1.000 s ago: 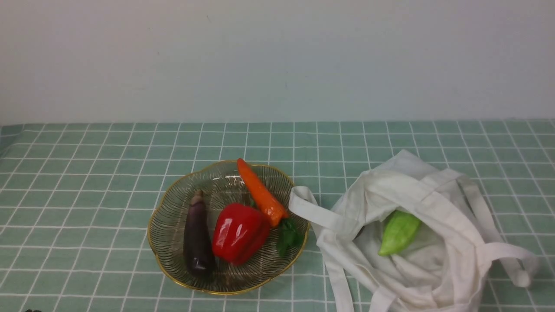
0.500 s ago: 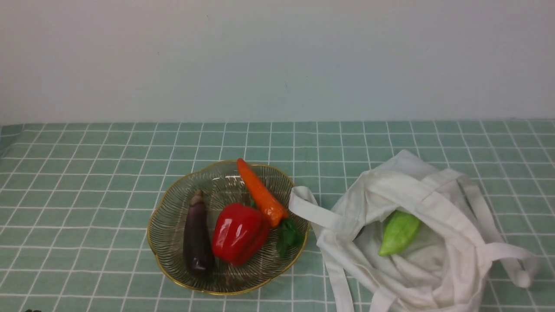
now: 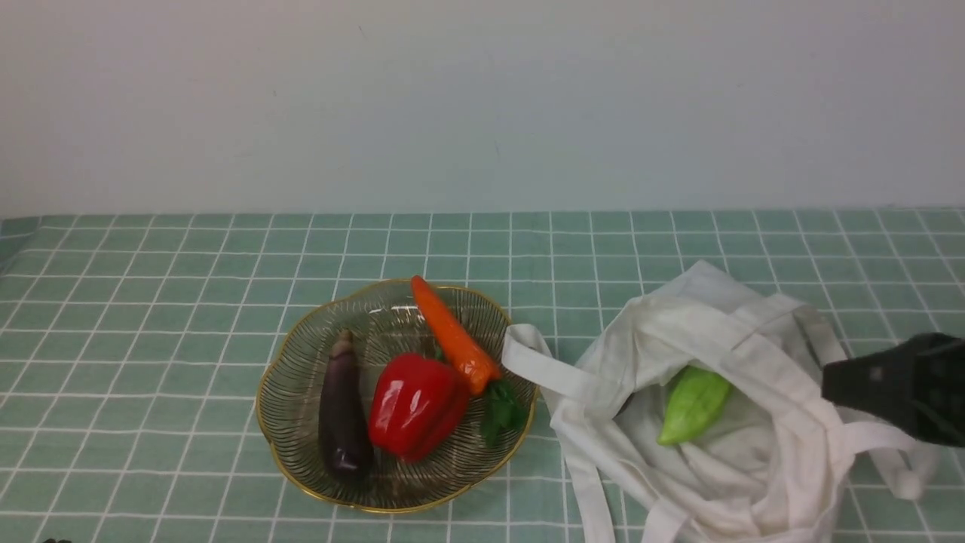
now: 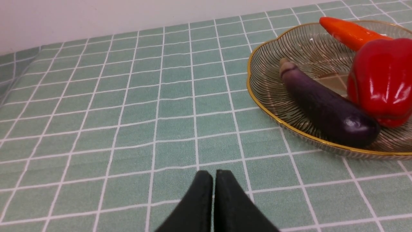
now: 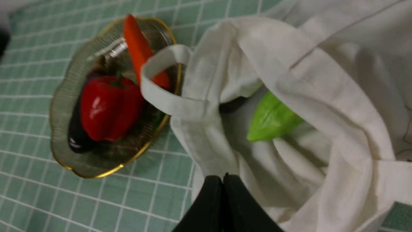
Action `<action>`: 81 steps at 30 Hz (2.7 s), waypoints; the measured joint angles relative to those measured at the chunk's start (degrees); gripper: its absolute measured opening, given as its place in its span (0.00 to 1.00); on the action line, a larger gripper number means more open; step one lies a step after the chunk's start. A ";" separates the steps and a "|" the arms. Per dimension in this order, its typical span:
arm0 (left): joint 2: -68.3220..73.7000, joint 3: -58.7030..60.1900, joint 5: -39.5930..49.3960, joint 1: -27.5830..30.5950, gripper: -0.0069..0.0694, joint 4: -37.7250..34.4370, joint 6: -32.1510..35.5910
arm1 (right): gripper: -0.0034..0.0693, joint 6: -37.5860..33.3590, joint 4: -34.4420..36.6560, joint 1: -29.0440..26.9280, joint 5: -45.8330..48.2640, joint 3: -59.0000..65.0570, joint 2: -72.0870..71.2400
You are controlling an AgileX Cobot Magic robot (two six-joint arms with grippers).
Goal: Take vegetables from cloth bag on blue coffee tablecloth place on plate.
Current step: 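Reach into the cloth bag and grasp the green vegetable inside with the right gripper, then take the green vegetable out of the bag and place it on the plate with the right gripper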
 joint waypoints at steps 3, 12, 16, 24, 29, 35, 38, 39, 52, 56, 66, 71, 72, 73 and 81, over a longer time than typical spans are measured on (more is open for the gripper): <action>0.00 0.00 0.00 0.00 0.08 0.00 0.00 | 0.03 2.93 -4.18 6.20 -2.51 -2.99 9.06; 0.00 0.00 0.00 0.00 0.08 0.00 0.00 | 0.13 25.92 -23.38 17.65 -8.45 -8.67 25.08; 0.00 0.00 0.00 0.00 0.08 0.00 0.00 | 0.30 33.61 -29.35 18.07 -10.14 -10.18 29.35; 0.00 0.00 0.00 0.00 0.08 0.00 0.00 | 0.79 41.51 -34.97 18.07 -13.30 -14.97 37.11; 0.00 0.00 0.00 0.00 0.08 0.00 0.00 | 0.89 42.39 -37.73 18.21 -12.88 -16.84 41.31; 0.00 0.00 0.00 0.00 0.08 0.00 0.00 | 0.82 44.21 -40.32 18.26 -11.90 -17.19 44.49; 0.00 0.00 0.00 0.00 0.08 0.00 0.00 | 0.63 43.58 -40.51 18.26 -10.01 -17.19 44.20; 0.00 0.00 0.00 0.00 0.08 0.00 0.00 | 0.55 42.90 -40.51 18.26 -8.58 -17.19 43.80; 0.00 0.00 0.00 0.00 0.08 0.00 0.00 | 0.56 35.16 -30.88 18.26 10.79 -17.19 31.12; 0.00 0.00 0.00 0.00 0.08 0.00 0.00 | 0.56 30.18 -25.97 18.26 16.83 -17.19 30.47; 0.00 0.00 0.00 0.00 0.08 0.00 0.00 | 0.56 11.72 -8.28 18.26 23.62 -17.19 24.12; 0.00 0.00 0.00 0.00 0.08 0.00 0.00 | 0.56 -3.09 6.59 18.39 16.36 -17.38 20.67; 0.00 0.00 0.00 0.00 0.08 0.00 0.00 | 0.56 -4.74 7.87 18.51 15.54 -17.60 20.80; 0.00 0.00 0.00 0.00 0.08 0.00 0.00 | 0.56 -6.92 9.34 18.93 14.57 -18.20 21.26; 0.00 0.00 0.00 0.00 0.08 0.00 0.00 | 0.56 -10.49 2.68 28.65 10.60 -29.69 31.71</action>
